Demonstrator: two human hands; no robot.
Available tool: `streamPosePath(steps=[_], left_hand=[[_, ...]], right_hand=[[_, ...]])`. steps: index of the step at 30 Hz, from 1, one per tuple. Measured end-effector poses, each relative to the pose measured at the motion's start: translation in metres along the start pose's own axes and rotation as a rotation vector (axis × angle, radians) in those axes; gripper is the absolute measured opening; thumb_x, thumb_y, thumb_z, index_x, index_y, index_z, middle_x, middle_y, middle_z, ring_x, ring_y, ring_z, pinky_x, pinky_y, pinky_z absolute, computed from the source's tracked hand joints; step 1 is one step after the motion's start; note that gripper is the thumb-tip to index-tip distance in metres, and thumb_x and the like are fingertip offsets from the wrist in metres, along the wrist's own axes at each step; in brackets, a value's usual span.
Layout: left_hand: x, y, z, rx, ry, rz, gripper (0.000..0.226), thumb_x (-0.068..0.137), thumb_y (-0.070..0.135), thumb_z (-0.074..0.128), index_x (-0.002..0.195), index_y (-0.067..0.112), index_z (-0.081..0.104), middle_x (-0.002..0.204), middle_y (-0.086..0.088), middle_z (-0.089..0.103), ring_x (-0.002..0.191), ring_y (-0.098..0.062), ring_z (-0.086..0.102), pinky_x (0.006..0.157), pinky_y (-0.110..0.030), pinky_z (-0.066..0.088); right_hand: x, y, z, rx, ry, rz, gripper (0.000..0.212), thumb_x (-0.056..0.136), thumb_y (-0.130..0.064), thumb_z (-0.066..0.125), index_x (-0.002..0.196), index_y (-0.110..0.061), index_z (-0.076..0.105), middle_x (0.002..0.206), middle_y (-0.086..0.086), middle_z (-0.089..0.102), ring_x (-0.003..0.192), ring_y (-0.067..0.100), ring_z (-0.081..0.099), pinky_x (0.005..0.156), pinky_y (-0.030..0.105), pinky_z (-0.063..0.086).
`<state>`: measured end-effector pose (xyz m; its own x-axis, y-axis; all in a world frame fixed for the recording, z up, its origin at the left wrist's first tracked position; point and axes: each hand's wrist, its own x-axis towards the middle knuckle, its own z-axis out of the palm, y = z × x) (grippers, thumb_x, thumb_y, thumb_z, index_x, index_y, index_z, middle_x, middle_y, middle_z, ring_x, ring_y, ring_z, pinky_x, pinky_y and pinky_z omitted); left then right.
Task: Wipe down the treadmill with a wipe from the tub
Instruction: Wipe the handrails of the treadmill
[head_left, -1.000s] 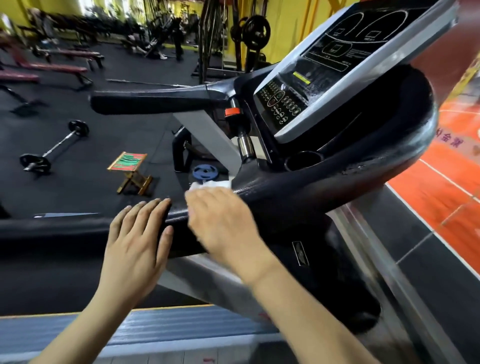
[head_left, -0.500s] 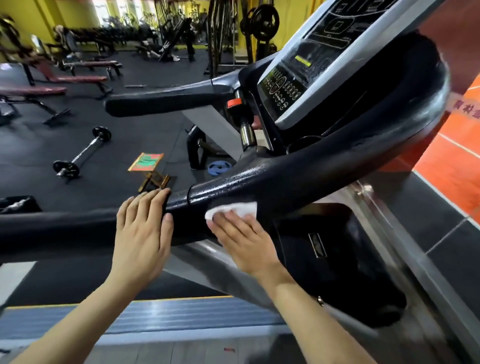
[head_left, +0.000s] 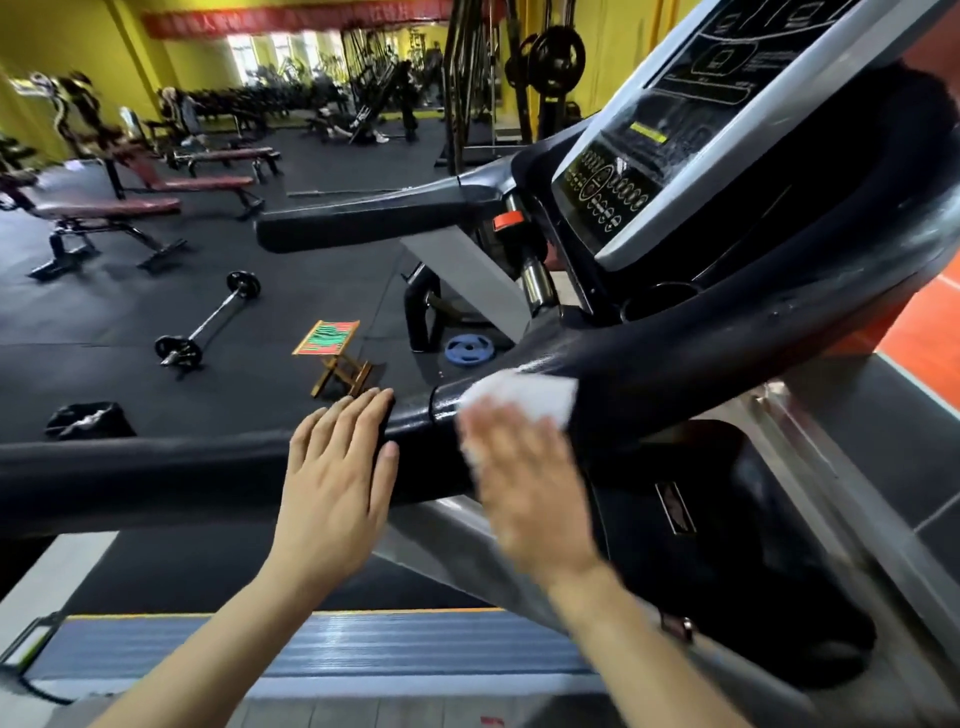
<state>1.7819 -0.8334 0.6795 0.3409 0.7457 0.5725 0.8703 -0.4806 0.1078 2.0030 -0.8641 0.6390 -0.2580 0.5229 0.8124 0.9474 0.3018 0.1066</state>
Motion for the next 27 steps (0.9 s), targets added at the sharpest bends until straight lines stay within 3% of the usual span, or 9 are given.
streamPosePath(steps=[3, 5, 8, 10, 12, 19, 23, 25, 27], left_hand=[[-0.002, -0.020, -0.006, -0.048, -0.038, 0.064, 0.054, 0.104, 0.037, 0.034, 0.153, 0.015, 0.042, 0.155, 0.001, 0.046, 0.143, -0.021, 0.042, 0.118, -0.041, 0.030], [-0.007, -0.044, -0.011, -0.048, -0.049, 0.087, 0.054, 0.103, 0.038, 0.036, 0.152, 0.017, 0.044, 0.154, -0.001, 0.047, 0.142, -0.023, 0.043, 0.118, -0.042, 0.031], [-0.019, -0.092, -0.017, 0.015, -0.021, 0.041, 0.053, 0.103, 0.041, 0.035, 0.146, 0.016, 0.051, 0.144, -0.004, 0.057, 0.132, -0.030, 0.052, 0.115, -0.048, 0.033], [-0.028, -0.127, -0.022, 0.049, 0.008, 0.004, 0.053, 0.103, 0.042, 0.033, 0.143, 0.014, 0.055, 0.137, -0.006, 0.061, 0.128, -0.032, 0.054, 0.115, -0.049, 0.030], [-0.036, -0.159, -0.026, 0.053, 0.026, 0.014, 0.052, 0.103, 0.040, 0.033, 0.142, 0.014, 0.055, 0.136, -0.008, 0.061, 0.129, -0.034, 0.054, 0.116, -0.050, 0.028], [-0.053, -0.217, -0.031, -0.026, 0.041, 0.146, 0.054, 0.101, 0.035, 0.040, 0.150, 0.013, 0.049, 0.146, -0.014, 0.054, 0.138, -0.039, 0.047, 0.120, -0.056, 0.026], [-0.056, -0.255, -0.042, -0.016, 0.034, 0.181, 0.054, 0.101, 0.036, 0.038, 0.149, 0.014, 0.050, 0.143, -0.015, 0.056, 0.136, -0.040, 0.047, 0.121, -0.056, 0.024], [-0.054, -0.274, -0.047, 0.002, 0.036, 0.162, 0.054, 0.102, 0.038, 0.036, 0.147, 0.012, 0.052, 0.139, -0.016, 0.059, 0.131, -0.041, 0.051, 0.119, -0.055, 0.027], [-0.052, -0.283, -0.049, 0.026, 0.007, 0.178, 0.056, 0.101, 0.040, 0.037, 0.145, 0.010, 0.053, 0.137, -0.015, 0.060, 0.125, -0.041, 0.054, 0.114, -0.054, 0.031]], right_hand=[[0.002, -0.025, 0.005, 0.007, -0.053, -0.078, 0.058, 0.099, -0.016, 0.052, 0.155, -0.014, 0.038, 0.163, 0.001, 0.032, 0.152, 0.018, 0.028, 0.125, 0.041, 0.021], [0.020, -0.004, -0.011, -0.047, -0.025, -0.072, 0.048, 0.100, -0.010, 0.047, 0.148, -0.005, 0.048, 0.154, 0.009, 0.046, 0.145, 0.026, 0.040, 0.118, 0.045, 0.034], [0.061, 0.038, -0.041, -0.129, 0.075, 0.181, 0.031, 0.103, -0.010, 0.044, 0.119, 0.000, 0.068, 0.117, 0.014, 0.068, 0.111, 0.036, 0.060, 0.099, 0.044, 0.041], [0.084, 0.037, -0.049, -0.134, 0.068, 0.310, 0.027, 0.102, -0.011, 0.045, 0.089, -0.009, 0.068, 0.087, 0.006, 0.067, 0.087, 0.032, 0.061, 0.088, 0.041, 0.042], [0.096, 0.001, -0.036, -0.190, -0.034, 0.249, 0.029, 0.100, -0.013, 0.042, 0.081, -0.012, 0.063, 0.077, 0.006, 0.061, 0.076, 0.032, 0.058, 0.077, 0.045, 0.044], [0.118, -0.174, 0.050, -0.075, -0.196, 0.264, 0.027, 0.103, -0.018, 0.041, 0.091, -0.012, 0.065, 0.090, 0.006, 0.064, 0.086, 0.030, 0.058, 0.083, 0.043, 0.044], [0.118, -0.145, 0.022, -0.125, -0.232, 0.155, 0.022, 0.099, -0.013, 0.046, 0.087, -0.011, 0.065, 0.082, 0.008, 0.062, 0.078, 0.035, 0.059, 0.074, 0.047, 0.046], [0.110, -0.108, -0.004, -0.247, -0.194, 0.323, 0.029, 0.102, -0.017, 0.039, 0.093, -0.010, 0.065, 0.087, 0.011, 0.064, 0.082, 0.038, 0.060, 0.079, 0.049, 0.047], [0.101, -0.094, -0.017, -0.343, -0.126, 0.519, 0.034, 0.106, -0.020, 0.036, 0.103, -0.008, 0.067, 0.100, 0.012, 0.067, 0.097, 0.037, 0.061, 0.097, 0.047, 0.045]])
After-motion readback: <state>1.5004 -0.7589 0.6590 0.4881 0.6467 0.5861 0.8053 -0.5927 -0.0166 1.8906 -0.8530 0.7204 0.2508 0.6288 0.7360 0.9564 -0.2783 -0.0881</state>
